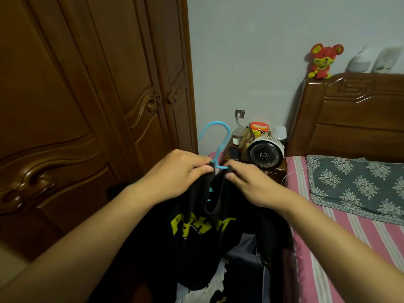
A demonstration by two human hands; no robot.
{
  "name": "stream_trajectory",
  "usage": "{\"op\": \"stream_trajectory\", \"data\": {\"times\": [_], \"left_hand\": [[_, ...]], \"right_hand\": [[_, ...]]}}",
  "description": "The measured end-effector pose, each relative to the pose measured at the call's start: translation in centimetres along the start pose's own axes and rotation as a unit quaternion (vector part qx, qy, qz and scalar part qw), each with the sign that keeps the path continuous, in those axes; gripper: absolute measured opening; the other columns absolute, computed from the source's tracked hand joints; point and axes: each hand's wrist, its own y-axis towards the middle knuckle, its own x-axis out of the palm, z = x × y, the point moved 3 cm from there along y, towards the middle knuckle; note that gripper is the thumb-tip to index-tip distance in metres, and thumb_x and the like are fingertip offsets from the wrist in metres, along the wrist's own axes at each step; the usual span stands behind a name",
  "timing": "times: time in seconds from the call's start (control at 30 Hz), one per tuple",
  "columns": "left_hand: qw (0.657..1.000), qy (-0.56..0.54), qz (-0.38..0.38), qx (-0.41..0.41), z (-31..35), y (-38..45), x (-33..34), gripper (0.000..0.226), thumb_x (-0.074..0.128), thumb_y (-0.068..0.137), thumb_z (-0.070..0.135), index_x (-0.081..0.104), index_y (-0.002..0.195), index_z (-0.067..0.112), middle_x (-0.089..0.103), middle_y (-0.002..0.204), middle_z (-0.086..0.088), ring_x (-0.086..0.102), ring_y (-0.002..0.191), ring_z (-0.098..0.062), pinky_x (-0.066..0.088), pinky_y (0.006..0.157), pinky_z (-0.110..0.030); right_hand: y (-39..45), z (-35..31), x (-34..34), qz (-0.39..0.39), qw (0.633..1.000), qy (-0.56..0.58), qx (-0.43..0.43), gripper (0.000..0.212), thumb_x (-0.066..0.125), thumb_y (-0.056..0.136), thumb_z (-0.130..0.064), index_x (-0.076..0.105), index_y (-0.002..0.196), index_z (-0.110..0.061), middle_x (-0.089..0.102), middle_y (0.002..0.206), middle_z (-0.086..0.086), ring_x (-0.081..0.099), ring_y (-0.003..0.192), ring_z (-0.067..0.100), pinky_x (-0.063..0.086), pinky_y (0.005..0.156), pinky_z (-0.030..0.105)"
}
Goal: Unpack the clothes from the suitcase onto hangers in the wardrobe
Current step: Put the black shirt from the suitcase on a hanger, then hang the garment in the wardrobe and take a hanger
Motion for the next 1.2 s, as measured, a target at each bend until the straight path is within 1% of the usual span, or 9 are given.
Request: {"op": "stream_trajectory", "data": {"times": [0.1,0.27,0.37,0.53,0.7,0.83,0.93,1.07,1.2], "left_hand": [[0.996,0.089,0.012,-0.011,-1.3,-1.4,-1.0,0.037,0.045,0.101,0.050,0.061,0.132,0.038,0.070,0.121,0.013,0.065,0.110,-0.011,0.056,0.088,-0.037],[0.968,0.206,0.023,-0.139,-9.6,-10.0,-2.7,0.059,0.011,0.101,0.064,0.056,0.105,0.027,0.065,0.090,0.008,0.068,0.081,-0.021,0.052,0.060,-0.035],[0.959,0.182,0.041,-0.213,-12.1,-11.8,-2.8,0.048,0.021,0.103,0.053,0.058,0.099,0.023,0.058,0.089,0.006,0.064,0.087,-0.025,0.049,0.068,-0.038],[0.979,0.070,0.005,-0.189,-8.7,-10.2,-1.2,0.038,0.036,0.100,0.037,0.058,0.129,0.025,0.058,0.121,0.010,0.054,0.115,-0.011,0.045,0.100,-0.036],[0.972,0.009,0.019,-0.233,-8.6,-13.1,-1.6,0.038,0.050,0.104,0.033,0.052,0.142,0.029,0.054,0.126,0.017,0.052,0.117,-0.004,0.046,0.100,-0.031],[0.959,-0.085,0.092,-0.254,-10.4,-16.7,-2.4,0.026,0.058,0.102,0.018,0.070,0.124,0.022,0.069,0.116,0.015,0.061,0.110,0.005,0.050,0.101,-0.038],[0.961,-0.052,0.101,-0.251,-10.2,-17.7,-3.5,0.025,0.054,0.103,0.032,0.075,0.115,0.025,0.070,0.108,0.018,0.064,0.106,0.000,0.053,0.096,-0.038],[0.980,0.097,0.012,-0.171,-6.5,-16.8,-3.6,0.045,0.031,0.099,0.051,0.066,0.100,0.022,0.064,0.095,0.007,0.063,0.092,-0.020,0.052,0.078,-0.042],[0.975,0.046,0.123,-0.178,-6.6,-18.7,-5.1,0.035,0.038,0.101,0.043,0.065,0.104,0.020,0.064,0.099,0.005,0.063,0.093,-0.022,0.052,0.079,-0.039]], "right_hand": [[0.7,0.1,-0.3,0.056,0.997,-0.046,-0.028,0.014,0.046,0.102,-0.032,0.054,0.103,-0.020,0.066,0.095,-0.001,0.062,0.088,0.020,0.049,0.078,0.042],[-0.9,2.6,-4.6,0.176,0.982,-0.064,-0.022,0.016,0.054,0.096,-0.027,0.062,0.101,-0.014,0.062,0.090,-0.006,0.056,0.083,0.010,0.041,0.075,0.015],[-0.2,2.6,-4.6,0.145,0.986,-0.078,-0.031,0.008,0.057,0.099,-0.021,0.062,0.098,-0.015,0.059,0.085,-0.007,0.051,0.077,0.006,0.038,0.069,0.021],[1.4,0.4,-2.3,0.099,0.991,-0.063,-0.066,0.013,0.055,0.101,-0.024,0.064,0.103,-0.015,0.068,0.093,-0.003,0.061,0.086,0.010,0.046,0.077,0.029],[1.7,-0.3,-1.7,0.118,0.987,-0.064,-0.083,0.021,0.056,0.098,-0.027,0.068,0.109,-0.012,0.068,0.101,-0.008,0.063,0.094,0.009,0.045,0.084,0.019],[1.1,-0.5,-1.2,0.122,0.989,-0.056,-0.064,0.015,0.061,0.097,-0.013,0.069,0.109,-0.011,0.066,0.100,-0.008,0.060,0.094,0.004,0.040,0.085,0.007],[1.5,-2.1,0.3,0.109,0.990,-0.064,-0.066,0.018,0.061,0.096,-0.017,0.070,0.112,-0.013,0.070,0.105,-0.005,0.065,0.099,0.012,0.048,0.089,0.021],[2.2,-6.9,4.7,0.057,0.987,-0.091,-0.118,0.023,0.057,0.098,-0.028,0.068,0.116,-0.017,0.072,0.108,-0.003,0.068,0.099,0.015,0.054,0.085,0.036],[2.0,-7.5,5.7,0.067,0.992,-0.078,-0.067,0.033,0.055,0.099,-0.036,0.064,0.126,-0.020,0.070,0.118,-0.003,0.065,0.109,0.014,0.052,0.094,0.037]]}}
